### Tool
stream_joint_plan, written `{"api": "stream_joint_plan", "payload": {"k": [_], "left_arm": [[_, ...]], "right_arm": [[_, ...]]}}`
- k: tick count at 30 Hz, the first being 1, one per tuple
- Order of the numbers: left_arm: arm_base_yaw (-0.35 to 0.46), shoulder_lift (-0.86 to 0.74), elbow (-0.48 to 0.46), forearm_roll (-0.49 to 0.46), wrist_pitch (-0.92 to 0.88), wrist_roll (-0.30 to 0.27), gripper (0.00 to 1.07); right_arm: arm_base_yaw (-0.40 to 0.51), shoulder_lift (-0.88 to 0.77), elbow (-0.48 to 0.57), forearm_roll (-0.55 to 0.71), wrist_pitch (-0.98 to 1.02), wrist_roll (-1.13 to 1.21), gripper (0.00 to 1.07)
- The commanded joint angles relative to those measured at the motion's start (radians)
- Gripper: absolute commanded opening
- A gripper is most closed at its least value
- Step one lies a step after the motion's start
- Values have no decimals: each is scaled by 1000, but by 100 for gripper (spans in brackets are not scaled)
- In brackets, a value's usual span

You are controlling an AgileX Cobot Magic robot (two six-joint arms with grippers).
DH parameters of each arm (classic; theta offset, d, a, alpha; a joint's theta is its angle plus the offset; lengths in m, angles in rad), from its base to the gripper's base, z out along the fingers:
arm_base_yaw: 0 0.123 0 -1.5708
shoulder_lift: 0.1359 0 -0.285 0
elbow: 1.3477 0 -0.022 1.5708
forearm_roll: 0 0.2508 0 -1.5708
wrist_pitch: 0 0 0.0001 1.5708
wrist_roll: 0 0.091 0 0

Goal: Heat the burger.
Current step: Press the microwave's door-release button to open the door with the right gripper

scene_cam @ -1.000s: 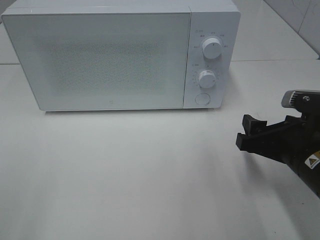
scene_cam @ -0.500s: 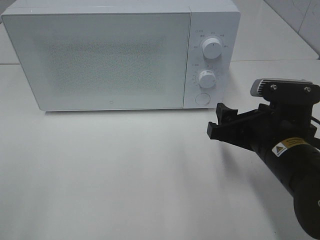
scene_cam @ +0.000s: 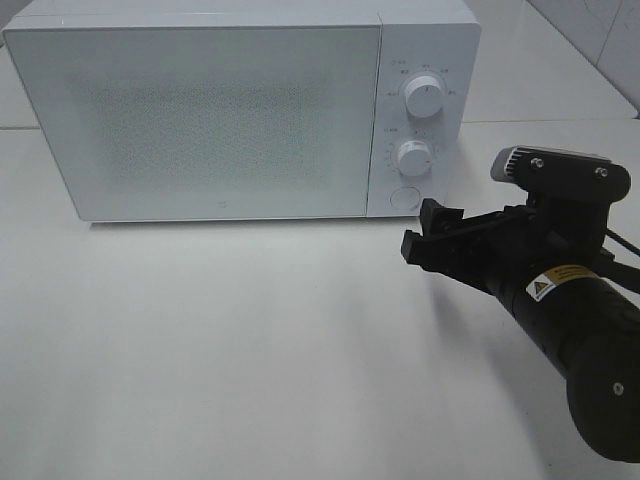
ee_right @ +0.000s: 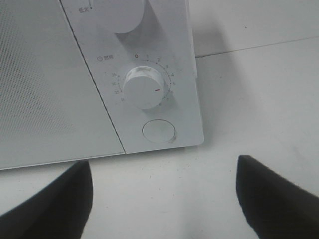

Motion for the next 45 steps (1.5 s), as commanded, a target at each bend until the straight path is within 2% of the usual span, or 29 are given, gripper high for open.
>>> {"api": "stream_joint_plan", "payload": {"k": [1,6,8,11,13,14,16,19,20,22,28,31,38,45], "left_arm": [[2,-21,1,-5,-5,-7,98],[2,-21,1,-5,-5,-7,98],[2,-21,1,-5,-5,-7,98],[2,-21,1,-5,-5,-7,98],[2,-21,1,-5,-5,-7,98],[2,-21,1,-5,-5,-7,98],[2,-21,1,-5,-5,-7,98],[2,-21,1,-5,-5,-7,98],[2,-21,1,-5,-5,-7,98],[2,-21,1,-5,-5,-7,98],[2,-21,1,-5,-5,-7,98],[2,-21,1,-5,-5,-7,98],[2,-21,1,-5,-5,-7,98],[2,-21,1,-4,-5,-7,98]], "right_arm": [[0,-3,-8,-4,12,156,76],[0,-3,-8,-4,16,283,72],[0,-3,-8,-5,19,477,62],[0,-3,-8,-5,19,538,59],[0,-3,-8,-7,19,714,47],[0,-3,-8,-7,19,714,47],[0,-3,-8,-8,19,927,27],[0,-3,-8,-8,19,971,22],[0,-3,-8,-8,19,1035,12],[0,-3,-8,-8,19,1102,1],[0,-3,-8,-7,25,1160,0],[0,-3,-23,19,107,1223,0],[-3,1,-67,71,129,1212,0],[-3,93,-128,71,161,1242,0]]}}
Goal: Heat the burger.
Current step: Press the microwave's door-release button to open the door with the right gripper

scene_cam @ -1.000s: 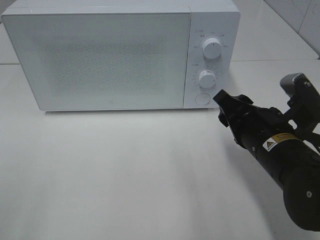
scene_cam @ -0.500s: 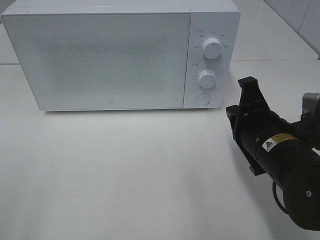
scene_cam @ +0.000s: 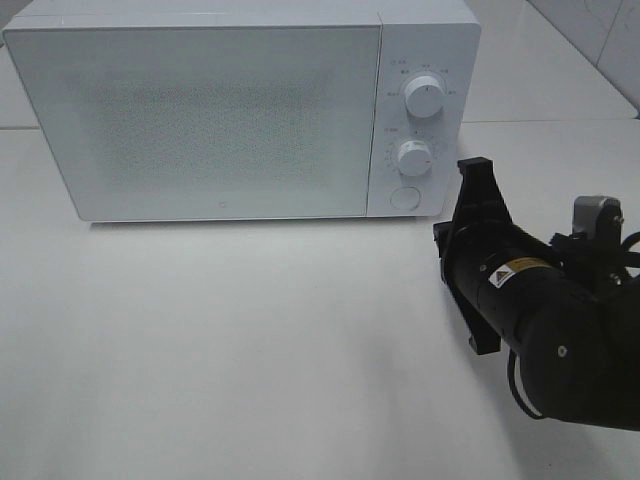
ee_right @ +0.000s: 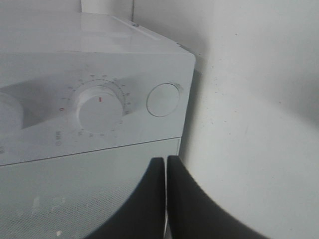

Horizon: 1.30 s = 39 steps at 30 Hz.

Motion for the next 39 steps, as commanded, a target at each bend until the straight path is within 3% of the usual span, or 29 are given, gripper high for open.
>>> {"api": "stream_joint_plan", "payload": {"k": [1,19,39], "left_arm": [[2,-21,1,-5,-5,-7,98],[2,-21,1,-5,-5,-7,98],[2,-21,1,-5,-5,-7,98]], "right_arm": [[-3,26,-25,-6,13,24,0],[-152,153,-230,-112,122,40,0],[-166,270,-371,-80,153,73,0]]}}
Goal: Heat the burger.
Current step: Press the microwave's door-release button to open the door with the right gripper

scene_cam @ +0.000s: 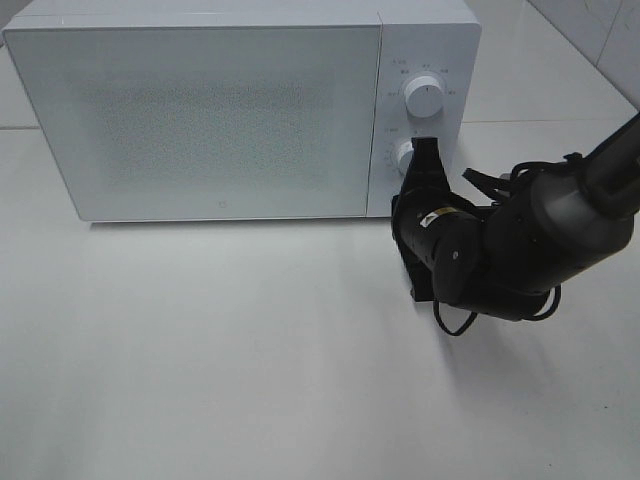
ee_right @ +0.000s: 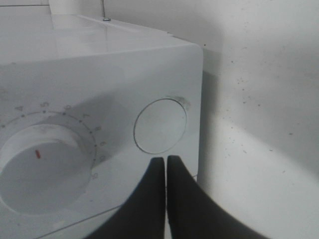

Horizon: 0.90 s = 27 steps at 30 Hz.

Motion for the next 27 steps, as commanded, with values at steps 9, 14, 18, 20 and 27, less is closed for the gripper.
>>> {"api": "stream_joint_plan", "payload": {"k": [9,14,18,20,27], "left_arm": [[2,-21,1,-5,-5,-7,98],[2,-21,1,-5,-5,-7,98],[2,-21,1,-5,-5,-7,98],[2,-21,1,-5,-5,-7,98],[2,-21,1,-5,-5,-7,98]], "right_arm": [[-4,15,-42,59,-17,-4,0],[-4,33,-64,61,-16,-4,0],[-4,55,-83,73,-20,-4,0],[-4,63,-92,75,-21,-6,0],[-5,73,-101,96,-68,-25,0]]}}
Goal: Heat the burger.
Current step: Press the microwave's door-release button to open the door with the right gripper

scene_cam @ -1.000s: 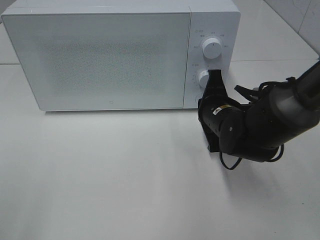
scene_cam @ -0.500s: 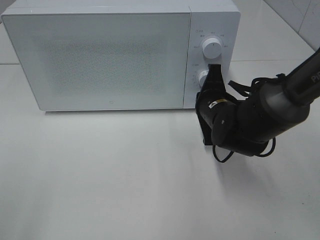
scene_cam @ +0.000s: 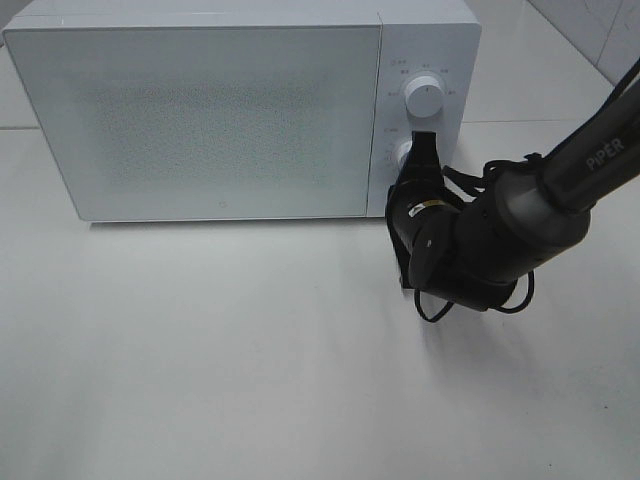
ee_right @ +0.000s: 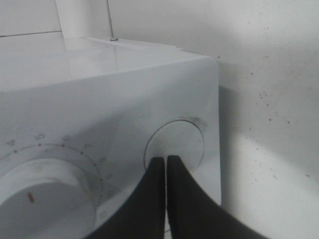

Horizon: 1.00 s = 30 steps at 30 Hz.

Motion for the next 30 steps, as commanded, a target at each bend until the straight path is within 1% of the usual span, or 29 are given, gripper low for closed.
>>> {"api": "stream_joint_plan", "payload": {"k": [1,6,19,30], "left_arm": [[2,-21,1,-5,-5,-7,98],[2,-21,1,-5,-5,-7,98],[2,-21,1,-5,-5,-7,98],[2,-21,1,-2,-5,-7,98]], "right_arm": [[-5,1,-10,3,-25,-19,0],[-26,2,-22,16,-28,-27,0],[-27,14,-52,18,-60,-35,0],[-34,21,-114,18,-96,-41,0]]}}
